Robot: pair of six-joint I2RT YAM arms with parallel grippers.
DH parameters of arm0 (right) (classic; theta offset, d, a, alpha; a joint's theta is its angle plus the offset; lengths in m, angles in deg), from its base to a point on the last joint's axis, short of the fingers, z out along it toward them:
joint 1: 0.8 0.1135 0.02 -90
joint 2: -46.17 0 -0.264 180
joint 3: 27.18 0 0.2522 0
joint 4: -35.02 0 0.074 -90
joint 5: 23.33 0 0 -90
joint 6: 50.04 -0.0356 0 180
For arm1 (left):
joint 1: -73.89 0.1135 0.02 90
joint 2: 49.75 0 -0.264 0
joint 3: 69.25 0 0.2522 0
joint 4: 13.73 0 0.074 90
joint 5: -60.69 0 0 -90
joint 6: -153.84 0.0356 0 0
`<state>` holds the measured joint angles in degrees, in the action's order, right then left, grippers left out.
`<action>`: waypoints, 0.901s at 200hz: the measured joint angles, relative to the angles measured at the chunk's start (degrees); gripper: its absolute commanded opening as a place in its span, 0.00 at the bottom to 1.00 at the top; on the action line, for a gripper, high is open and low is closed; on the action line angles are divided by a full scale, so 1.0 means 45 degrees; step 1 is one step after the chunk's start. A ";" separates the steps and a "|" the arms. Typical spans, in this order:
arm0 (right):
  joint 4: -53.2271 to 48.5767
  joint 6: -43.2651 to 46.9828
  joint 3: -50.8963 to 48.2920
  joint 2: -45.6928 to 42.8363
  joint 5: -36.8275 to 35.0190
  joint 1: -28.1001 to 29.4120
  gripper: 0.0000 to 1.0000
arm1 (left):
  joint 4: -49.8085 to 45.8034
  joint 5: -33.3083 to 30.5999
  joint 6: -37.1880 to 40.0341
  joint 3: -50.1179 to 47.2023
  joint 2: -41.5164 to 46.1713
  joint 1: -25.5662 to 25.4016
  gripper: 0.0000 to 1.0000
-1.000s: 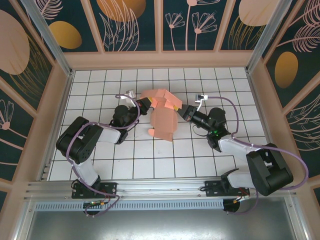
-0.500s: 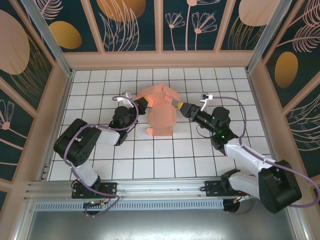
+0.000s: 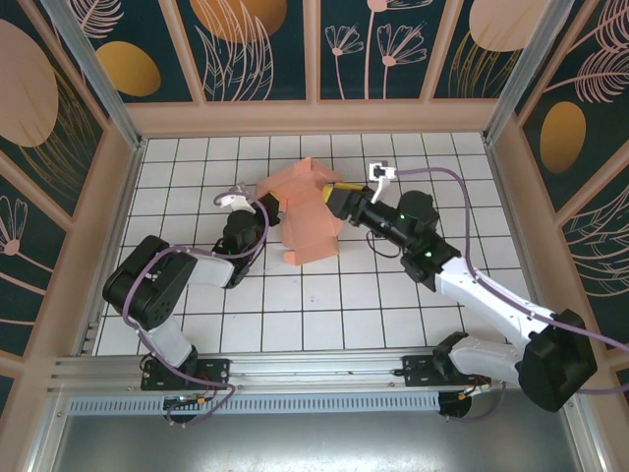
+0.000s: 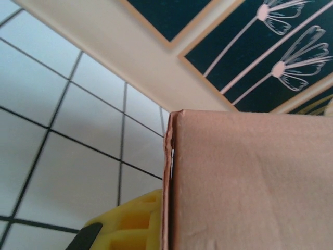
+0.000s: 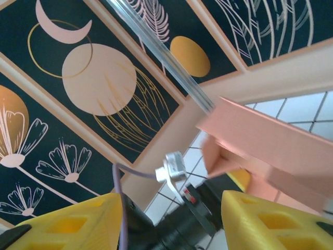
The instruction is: Fold the paper box
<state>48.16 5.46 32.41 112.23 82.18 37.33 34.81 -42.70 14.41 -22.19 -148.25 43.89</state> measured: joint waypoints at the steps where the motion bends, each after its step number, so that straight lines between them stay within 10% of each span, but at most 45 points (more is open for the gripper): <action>1: -0.0034 0.0010 0.0049 0.0024 -0.0024 0.0024 0.53 | -0.0005 -0.0024 0.0000 -0.0010 0.0000 0.0000 0.00; 101: -0.7247 0.2137 0.8884 0.6037 -0.3468 0.2370 0.51 | 0.0015 -0.1933 0.0063 -0.0704 0.0068 0.0000 0.00; 180: -1.0501 0.2220 1.0763 0.7621 -0.5129 0.2477 0.47 | 0.0005 -0.2370 0.0471 -0.0763 0.0238 0.0000 0.00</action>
<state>0.90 15.45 80.84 146.52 59.10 48.48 34.83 -53.37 16.53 -25.62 -147.18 43.89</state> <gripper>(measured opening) 0.477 0.056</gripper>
